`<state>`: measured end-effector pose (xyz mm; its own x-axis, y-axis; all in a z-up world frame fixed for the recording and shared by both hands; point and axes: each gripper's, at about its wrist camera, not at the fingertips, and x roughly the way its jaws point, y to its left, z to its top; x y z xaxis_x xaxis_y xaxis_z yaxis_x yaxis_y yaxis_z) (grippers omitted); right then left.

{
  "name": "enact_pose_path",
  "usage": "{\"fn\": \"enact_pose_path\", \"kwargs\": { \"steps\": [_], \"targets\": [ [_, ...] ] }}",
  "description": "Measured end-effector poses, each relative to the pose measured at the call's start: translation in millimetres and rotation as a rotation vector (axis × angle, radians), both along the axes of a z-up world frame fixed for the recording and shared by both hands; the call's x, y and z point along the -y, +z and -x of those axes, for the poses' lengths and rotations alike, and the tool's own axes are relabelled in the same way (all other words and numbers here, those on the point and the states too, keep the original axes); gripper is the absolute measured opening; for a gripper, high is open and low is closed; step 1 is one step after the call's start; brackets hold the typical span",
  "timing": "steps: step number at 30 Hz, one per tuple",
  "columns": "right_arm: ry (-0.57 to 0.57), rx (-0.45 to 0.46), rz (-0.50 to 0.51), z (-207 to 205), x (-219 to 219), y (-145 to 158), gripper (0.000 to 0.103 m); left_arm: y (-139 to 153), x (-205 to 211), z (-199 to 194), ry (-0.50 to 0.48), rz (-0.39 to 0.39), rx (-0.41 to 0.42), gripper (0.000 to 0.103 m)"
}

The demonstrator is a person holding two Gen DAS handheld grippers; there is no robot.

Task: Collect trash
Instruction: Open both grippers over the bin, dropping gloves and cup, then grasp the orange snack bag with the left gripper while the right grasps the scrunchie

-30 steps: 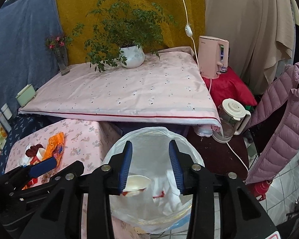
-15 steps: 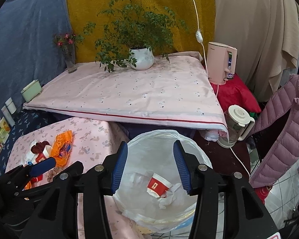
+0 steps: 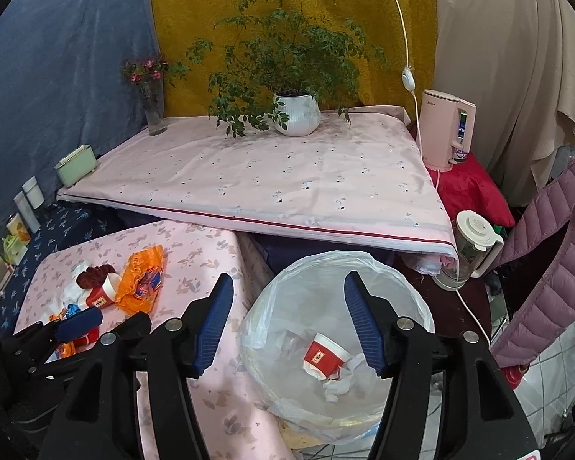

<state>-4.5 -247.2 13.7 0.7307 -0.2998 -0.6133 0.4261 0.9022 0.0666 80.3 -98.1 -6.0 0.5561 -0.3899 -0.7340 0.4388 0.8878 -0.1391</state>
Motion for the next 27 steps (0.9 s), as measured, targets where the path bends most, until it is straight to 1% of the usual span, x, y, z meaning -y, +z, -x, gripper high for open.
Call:
{"fn": "enact_pose_path", "kwargs": {
  "steps": [7,9,13,17,21,27],
  "targets": [
    [0.063,-0.013,-0.003,-14.5,-33.0,-5.1,0.064,-3.9,-40.7,-7.1,0.083,-0.007,0.003,0.067],
    [0.084,-0.017,-0.005,-19.2,-44.4,-7.1,0.066,-7.0,-54.9,-10.1,0.113,-0.011,-0.003,0.071],
    [0.133,-0.029,-0.009,-30.2,-71.7,-12.7,0.067,-16.7,-86.3,-17.9,0.176,-0.028,-0.018,0.072],
    [0.173,-0.038,-0.015,-40.4,-96.0,-19.2,0.068,-27.7,-119.9,-26.2,0.242,-0.040,-0.037,0.078],
    [0.206,-0.059,-0.030,-50.9,-117.4,-31.7,0.071,-40.8,-155.9,-33.5,0.307,-0.059,-0.056,0.087],
    [0.240,-0.114,-0.057,-70.5,-143.9,-62.9,0.071,-66.8,-199.1,-44.0,0.377,-0.076,-0.115,0.088]
  ]
}}
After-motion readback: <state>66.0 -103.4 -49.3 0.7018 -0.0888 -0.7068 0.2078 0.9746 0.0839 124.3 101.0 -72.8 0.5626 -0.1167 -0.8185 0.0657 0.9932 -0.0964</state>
